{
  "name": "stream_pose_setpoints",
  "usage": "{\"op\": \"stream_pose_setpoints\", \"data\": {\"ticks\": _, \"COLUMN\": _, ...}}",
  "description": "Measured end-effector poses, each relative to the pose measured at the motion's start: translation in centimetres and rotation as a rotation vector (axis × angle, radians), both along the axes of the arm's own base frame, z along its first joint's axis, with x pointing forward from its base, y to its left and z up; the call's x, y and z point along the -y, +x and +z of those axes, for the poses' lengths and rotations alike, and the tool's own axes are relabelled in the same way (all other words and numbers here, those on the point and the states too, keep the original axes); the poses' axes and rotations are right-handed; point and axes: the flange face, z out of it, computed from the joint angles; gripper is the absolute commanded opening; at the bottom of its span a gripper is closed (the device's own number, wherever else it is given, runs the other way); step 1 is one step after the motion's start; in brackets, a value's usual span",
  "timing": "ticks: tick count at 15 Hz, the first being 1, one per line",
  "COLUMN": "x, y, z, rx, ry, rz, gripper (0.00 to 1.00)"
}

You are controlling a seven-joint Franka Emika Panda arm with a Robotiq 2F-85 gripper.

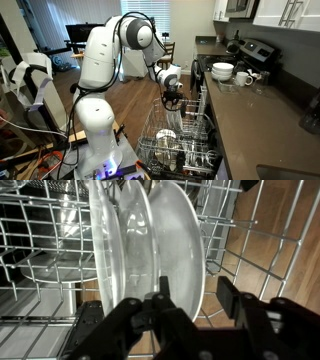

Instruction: Remove the white plate from the countertop and put it in the dishwasher

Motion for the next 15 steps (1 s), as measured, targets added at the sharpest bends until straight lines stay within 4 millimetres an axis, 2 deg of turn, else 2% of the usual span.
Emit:
{"op": "stream_pose_setpoints", "data": {"ticks": 1, "x": -0.3, "y": 0.0, "z": 0.4, "rx": 0.008, "ry": -0.014, "rz": -0.001, "gripper": 0.91}}
{"op": "stream_pose_setpoints", "data": {"ticks": 3, "x": -1.2, "y": -0.1, "z": 1.6, "rx": 0.024, "ry": -0.042, "rz": -0.002, "gripper": 0.98}}
{"op": "stream_pose_setpoints", "data": {"ticks": 6, "x": -2.9, "y": -0.4, "z": 4.1, "rx": 0.065, "ry": -0.077, "rz": 0.01, "gripper": 1.0}}
{"op": "stream_pose_setpoints", "data": {"ticks": 12, "x": -6.2, "y": -2.2, "z": 10.9, "rx": 0.217, "ry": -0.124, "rz": 0.046, "gripper": 1.0}}
{"op": "stream_pose_setpoints", "data": {"ticks": 13, "x": -6.4, "y": -2.5, "z": 11.5, "rx": 0.225, "ry": -0.124, "rz": 0.047, "gripper": 1.0}}
{"op": "stream_pose_setpoints", "data": {"ticks": 15, "x": -6.4, "y": -2.5, "z": 11.4, "rx": 0.223, "ry": -0.124, "rz": 0.046, "gripper": 1.0}}
